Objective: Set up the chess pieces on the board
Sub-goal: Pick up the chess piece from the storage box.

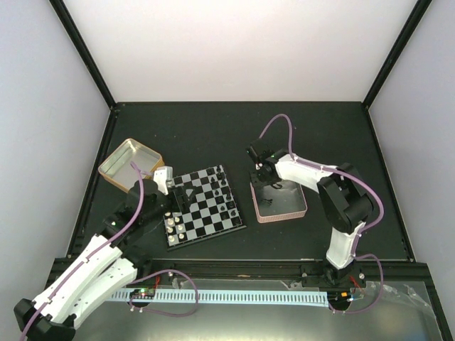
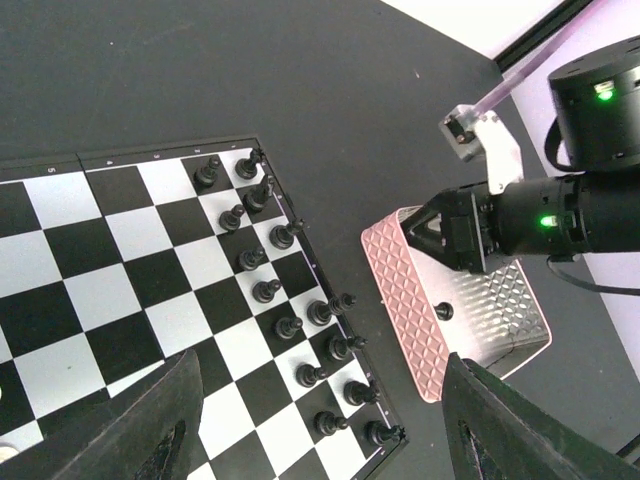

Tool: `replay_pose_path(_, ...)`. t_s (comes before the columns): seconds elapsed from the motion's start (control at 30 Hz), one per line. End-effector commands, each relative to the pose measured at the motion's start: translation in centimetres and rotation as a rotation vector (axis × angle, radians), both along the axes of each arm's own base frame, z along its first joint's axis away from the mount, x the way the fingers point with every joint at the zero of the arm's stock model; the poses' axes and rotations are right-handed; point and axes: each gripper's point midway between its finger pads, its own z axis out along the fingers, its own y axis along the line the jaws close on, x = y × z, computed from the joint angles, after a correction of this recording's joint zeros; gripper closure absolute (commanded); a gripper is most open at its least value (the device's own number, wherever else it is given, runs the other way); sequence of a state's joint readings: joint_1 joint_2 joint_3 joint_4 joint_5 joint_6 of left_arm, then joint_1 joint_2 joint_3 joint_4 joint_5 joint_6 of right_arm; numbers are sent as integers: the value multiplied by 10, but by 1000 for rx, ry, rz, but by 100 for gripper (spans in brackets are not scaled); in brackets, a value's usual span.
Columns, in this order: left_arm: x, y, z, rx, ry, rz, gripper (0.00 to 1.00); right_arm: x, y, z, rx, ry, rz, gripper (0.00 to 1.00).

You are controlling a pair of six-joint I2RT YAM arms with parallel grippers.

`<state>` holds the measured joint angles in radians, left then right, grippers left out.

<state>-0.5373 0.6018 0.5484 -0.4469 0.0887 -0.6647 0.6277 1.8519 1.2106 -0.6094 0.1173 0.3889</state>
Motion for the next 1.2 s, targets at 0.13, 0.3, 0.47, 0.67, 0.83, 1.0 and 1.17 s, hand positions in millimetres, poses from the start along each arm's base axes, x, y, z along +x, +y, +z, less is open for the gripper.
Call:
replay_pose_path(0.13,0,4,-2,7,7,18,33,12,4,16,40,-113,-10,75)
replay_pose_path(0.3,0,4,-1,4,10,20,33,15,4,6,20,-112,-9,80)
replay_pose_path(0.47,0,5,-2,7,14,23,34,15,5,4,22,-120,2,92)
replay_pose_path(0.67,2,5,-2,7,8,29,34,15,2,8,10,-132,-6,86)
replay_pose_path(0.83,3,4,-2,8,13,27,35,14,2,-2,0,-123,-9,80)
replay_pose_path(1.0,1,5,-3,9,13,27,35,15,4,-4,9,-129,-10,84)
replay_pose_path(1.17,1,6,-2,9,11,29,36,14,2,-6,2,-126,-13,85)
